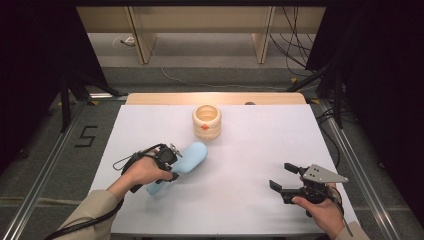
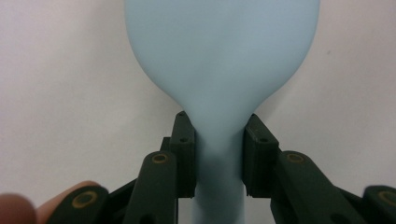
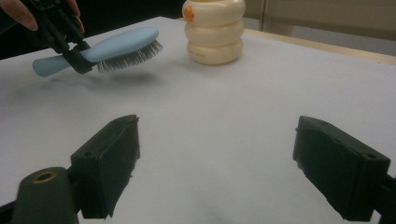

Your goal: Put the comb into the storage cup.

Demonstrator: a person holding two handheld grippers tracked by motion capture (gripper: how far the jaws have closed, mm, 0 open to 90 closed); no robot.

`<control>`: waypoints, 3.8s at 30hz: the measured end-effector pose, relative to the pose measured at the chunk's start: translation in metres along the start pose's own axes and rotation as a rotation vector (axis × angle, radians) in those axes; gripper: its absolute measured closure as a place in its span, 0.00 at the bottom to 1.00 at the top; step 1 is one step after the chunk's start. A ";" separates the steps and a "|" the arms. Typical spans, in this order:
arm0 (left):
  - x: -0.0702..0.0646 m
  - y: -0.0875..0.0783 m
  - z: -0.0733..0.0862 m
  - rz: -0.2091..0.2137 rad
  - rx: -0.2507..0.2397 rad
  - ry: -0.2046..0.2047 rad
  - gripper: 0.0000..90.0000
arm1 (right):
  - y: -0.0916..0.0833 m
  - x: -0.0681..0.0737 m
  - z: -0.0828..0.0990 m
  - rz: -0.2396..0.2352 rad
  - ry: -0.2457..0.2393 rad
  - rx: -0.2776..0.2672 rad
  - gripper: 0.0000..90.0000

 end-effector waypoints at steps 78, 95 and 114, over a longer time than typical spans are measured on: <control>-0.047 -0.020 -0.012 0.077 -0.672 -0.235 0.77 | 0.037 0.019 -0.021 -0.071 0.024 -0.062 0.16; -0.059 -0.021 -0.021 0.087 -0.681 -0.212 0.77 | 0.063 0.032 -0.031 -0.109 0.040 -0.067 0.16; -0.068 -0.019 -0.027 0.095 -0.686 -0.194 0.77 | 0.076 0.040 -0.036 -0.128 0.041 -0.064 0.15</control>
Point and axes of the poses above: each handheld gripper's, and its own axes: y roughly forward along the jaws, z roughly out of its underside, x roughly to its left, the point moved 2 cm from there along y, roughly forward along the jaws, and after that the axes turned 8 degrees about -y, right-handed, at the moved point
